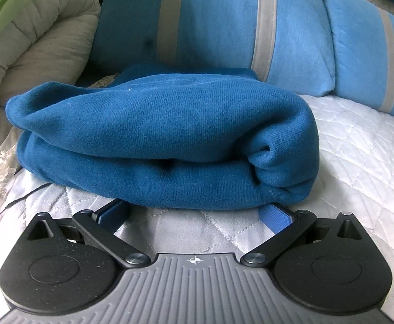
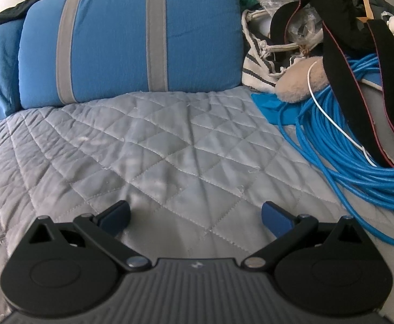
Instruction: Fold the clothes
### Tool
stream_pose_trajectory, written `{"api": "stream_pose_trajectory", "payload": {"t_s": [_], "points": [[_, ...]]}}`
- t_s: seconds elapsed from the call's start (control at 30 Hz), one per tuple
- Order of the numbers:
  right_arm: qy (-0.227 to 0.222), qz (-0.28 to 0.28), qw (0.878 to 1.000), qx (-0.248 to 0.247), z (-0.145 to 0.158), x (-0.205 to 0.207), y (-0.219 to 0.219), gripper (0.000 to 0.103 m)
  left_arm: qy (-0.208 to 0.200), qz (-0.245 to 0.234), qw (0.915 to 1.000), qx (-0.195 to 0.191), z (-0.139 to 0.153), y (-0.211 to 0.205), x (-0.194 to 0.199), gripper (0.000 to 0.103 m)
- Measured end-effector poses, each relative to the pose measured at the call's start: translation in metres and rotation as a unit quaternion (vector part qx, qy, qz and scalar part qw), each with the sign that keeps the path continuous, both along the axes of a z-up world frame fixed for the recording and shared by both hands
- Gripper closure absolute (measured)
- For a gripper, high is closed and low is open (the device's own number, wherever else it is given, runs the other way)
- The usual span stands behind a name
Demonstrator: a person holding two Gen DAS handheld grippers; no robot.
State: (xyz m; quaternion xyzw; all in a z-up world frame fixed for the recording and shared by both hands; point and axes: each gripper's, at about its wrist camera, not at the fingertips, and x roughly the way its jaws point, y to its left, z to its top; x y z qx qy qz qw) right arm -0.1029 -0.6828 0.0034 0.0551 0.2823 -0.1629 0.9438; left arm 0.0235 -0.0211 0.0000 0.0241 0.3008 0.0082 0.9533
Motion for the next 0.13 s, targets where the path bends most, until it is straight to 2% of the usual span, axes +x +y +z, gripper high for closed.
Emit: {"api": "stream_pose_trajectory", "payload": {"t_s": [0.13], "points": [[-0.001,-0.001,1.000,0.000,-0.0002,-0.0010,0.0003,0.001,0.000,0.000,1.0000,-0.002,0.0006,0.0005,0.0000,0.000]]}}
